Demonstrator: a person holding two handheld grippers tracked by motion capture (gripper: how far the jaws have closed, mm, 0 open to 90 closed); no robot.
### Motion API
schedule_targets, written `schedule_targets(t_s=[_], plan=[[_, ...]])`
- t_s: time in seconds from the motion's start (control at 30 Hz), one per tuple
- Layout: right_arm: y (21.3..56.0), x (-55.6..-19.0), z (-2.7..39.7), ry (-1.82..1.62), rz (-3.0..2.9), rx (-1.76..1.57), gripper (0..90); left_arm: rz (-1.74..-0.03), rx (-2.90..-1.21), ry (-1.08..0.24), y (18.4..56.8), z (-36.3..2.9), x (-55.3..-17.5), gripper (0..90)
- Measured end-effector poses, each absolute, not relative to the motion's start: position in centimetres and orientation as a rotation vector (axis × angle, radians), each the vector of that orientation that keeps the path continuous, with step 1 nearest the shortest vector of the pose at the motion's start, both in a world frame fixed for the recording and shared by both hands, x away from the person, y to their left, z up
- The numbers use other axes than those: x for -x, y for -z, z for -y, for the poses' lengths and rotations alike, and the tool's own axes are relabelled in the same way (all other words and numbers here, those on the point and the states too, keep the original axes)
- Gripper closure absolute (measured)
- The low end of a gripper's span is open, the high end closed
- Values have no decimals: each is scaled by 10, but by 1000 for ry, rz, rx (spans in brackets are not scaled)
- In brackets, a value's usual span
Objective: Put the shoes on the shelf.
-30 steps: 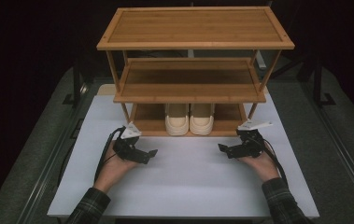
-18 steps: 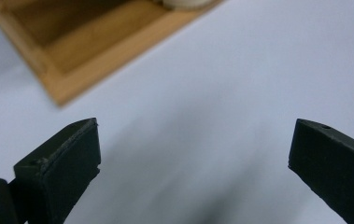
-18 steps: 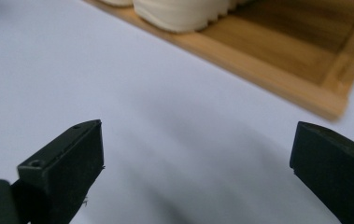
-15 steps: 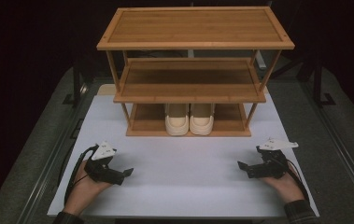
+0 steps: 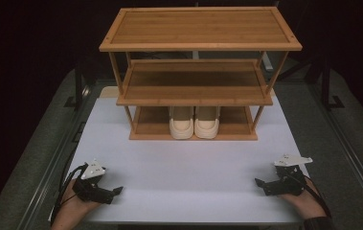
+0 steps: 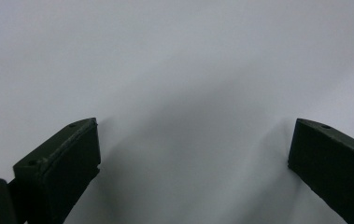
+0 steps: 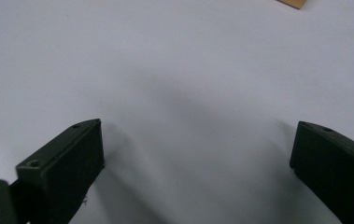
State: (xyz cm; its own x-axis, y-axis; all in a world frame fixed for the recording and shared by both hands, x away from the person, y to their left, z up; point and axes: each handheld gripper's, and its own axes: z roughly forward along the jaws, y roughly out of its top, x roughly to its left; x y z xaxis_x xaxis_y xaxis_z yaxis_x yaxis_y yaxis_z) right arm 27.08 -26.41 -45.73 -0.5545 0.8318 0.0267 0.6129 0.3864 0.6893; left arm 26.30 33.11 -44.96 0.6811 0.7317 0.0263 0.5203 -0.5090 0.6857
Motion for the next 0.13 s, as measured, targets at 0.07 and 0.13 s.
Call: schedule_targets(t_s=[0.07,0.13], plan=[[457,-271,264,-947,-2327,-1257,25,-959,-2223,-409,450,-332,-263,19],[458,-271,264,-945,-2327,-1256,25,-959,-2221,-412,451,-332,-263,19]])
